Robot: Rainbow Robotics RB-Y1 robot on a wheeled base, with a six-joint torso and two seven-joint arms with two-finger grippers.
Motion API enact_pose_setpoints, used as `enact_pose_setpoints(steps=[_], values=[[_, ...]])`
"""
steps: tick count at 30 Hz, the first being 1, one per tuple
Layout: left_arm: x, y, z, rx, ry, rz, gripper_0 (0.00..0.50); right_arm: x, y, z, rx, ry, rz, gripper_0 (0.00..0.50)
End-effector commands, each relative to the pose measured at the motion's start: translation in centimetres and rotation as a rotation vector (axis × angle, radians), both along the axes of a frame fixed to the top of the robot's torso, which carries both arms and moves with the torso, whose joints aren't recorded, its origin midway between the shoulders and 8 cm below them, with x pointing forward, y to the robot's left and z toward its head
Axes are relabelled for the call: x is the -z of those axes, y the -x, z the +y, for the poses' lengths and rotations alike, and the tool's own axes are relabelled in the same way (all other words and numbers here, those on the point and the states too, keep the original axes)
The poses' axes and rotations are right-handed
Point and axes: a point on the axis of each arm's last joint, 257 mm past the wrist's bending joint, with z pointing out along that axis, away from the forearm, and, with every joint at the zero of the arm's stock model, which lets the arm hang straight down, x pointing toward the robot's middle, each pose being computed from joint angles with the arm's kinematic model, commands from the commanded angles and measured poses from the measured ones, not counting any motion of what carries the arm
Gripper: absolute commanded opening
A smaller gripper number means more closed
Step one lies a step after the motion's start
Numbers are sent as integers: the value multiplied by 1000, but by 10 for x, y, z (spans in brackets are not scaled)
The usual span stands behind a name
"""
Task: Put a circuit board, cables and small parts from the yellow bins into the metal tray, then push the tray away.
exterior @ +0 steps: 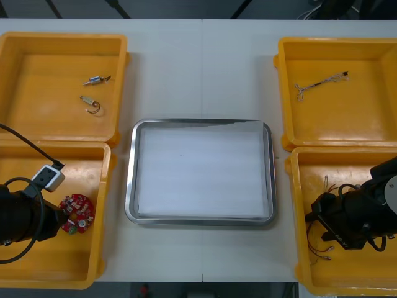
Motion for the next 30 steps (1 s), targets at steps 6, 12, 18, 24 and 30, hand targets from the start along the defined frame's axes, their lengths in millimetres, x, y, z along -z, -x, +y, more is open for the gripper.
enact_pose_setpoints(steps=[6,12,18,24,30], values=[[5,7,-13,24,15,-6,500,3,10,13,-46,-33,8,500],[7,5,-8,16,8,-9,500,6,11,12,-41,-36,18,500],[13,5,-7,15,17,-12,500,10,12,9,-32,-36,32,500],[19,3,-6,18,24,-19,500,13,12,7,-30,-35,39,500],[21,3,-4,14,21,-16,500,13,12,7,-29,-35,41,500]])
